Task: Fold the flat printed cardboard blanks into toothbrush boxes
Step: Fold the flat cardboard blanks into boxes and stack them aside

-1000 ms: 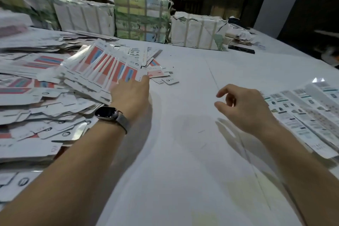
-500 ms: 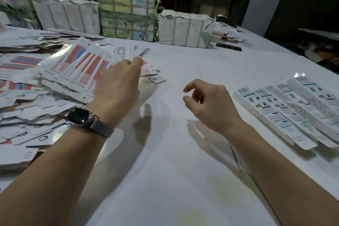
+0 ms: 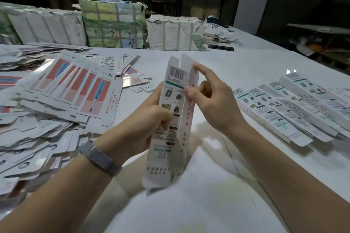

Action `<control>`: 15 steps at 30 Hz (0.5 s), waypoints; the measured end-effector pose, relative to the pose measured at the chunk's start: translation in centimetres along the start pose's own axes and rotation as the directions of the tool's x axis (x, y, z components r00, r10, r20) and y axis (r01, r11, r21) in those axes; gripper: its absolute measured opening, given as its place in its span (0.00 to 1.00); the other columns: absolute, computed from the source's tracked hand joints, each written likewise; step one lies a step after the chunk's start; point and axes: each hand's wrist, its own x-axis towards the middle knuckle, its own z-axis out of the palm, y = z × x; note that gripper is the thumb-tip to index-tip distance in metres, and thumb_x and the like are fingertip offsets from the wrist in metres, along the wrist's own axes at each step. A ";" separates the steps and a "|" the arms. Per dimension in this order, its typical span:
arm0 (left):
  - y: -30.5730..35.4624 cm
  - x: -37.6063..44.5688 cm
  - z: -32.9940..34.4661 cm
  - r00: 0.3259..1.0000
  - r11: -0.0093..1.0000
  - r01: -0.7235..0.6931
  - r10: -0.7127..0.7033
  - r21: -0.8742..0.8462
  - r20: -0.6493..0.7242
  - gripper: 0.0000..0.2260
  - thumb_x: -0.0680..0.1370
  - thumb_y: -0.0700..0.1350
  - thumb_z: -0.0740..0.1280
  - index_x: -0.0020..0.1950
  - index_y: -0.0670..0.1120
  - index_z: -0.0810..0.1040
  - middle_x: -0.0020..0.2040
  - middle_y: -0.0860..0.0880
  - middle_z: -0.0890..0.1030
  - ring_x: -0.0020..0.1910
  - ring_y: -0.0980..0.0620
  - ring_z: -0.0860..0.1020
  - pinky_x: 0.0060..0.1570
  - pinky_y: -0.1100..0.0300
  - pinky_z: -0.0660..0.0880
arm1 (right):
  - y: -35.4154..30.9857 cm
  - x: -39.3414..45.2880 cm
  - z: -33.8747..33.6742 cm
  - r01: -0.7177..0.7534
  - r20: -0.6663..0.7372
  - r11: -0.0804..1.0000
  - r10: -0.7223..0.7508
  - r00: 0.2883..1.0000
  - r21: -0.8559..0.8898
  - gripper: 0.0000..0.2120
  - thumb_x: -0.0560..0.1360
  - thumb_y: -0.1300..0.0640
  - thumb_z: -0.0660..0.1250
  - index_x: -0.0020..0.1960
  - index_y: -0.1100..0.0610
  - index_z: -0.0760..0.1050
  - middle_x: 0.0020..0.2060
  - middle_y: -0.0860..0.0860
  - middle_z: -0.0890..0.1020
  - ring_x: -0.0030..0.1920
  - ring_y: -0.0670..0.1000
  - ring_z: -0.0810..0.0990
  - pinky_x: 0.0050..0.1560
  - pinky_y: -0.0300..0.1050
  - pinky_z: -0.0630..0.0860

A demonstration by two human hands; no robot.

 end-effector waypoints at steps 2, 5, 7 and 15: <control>-0.3 -0.1 0.1 0.998 0.991 0.044 -0.040 -0.125 0.039 0.36 0.70 0.28 0.55 0.58 0.70 0.73 0.45 0.50 0.85 0.46 0.48 0.85 0.34 0.55 0.82 | -0.1 -0.1 -0.1 0.048 -0.006 0.997 -0.048 0.999 -0.065 0.23 0.77 0.49 0.69 0.71 0.46 0.70 0.29 0.49 0.75 0.31 0.46 0.73 0.37 0.50 0.76; 0.2 -0.6 0.8 0.995 0.973 0.074 -0.057 -0.218 0.080 0.20 0.74 0.42 0.65 0.64 0.58 0.73 0.45 0.45 0.86 0.42 0.44 0.86 0.34 0.55 0.81 | -0.4 -0.4 0.0 0.082 0.026 0.990 -0.079 0.997 -0.112 0.23 0.76 0.49 0.64 0.71 0.45 0.72 0.25 0.42 0.74 0.29 0.44 0.74 0.36 0.46 0.76; 0.2 -0.6 0.9 0.996 0.973 0.082 -0.071 -0.215 0.060 0.13 0.78 0.59 0.60 0.57 0.60 0.81 0.47 0.44 0.86 0.42 0.43 0.86 0.35 0.54 0.81 | -0.4 -0.5 0.0 0.066 0.036 0.996 -0.065 0.997 -0.051 0.22 0.77 0.52 0.66 0.71 0.48 0.73 0.25 0.42 0.75 0.31 0.46 0.78 0.41 0.52 0.81; 0.2 -0.8 2.1 0.996 0.972 0.083 -0.090 -0.218 -0.022 0.22 0.83 0.59 0.51 0.56 0.51 0.83 0.49 0.39 0.84 0.46 0.40 0.84 0.38 0.50 0.83 | -0.6 -0.4 0.2 -0.003 0.001 0.994 0.003 1.000 0.108 0.05 0.76 0.50 0.72 0.49 0.49 0.78 0.25 0.45 0.75 0.26 0.44 0.75 0.27 0.41 0.76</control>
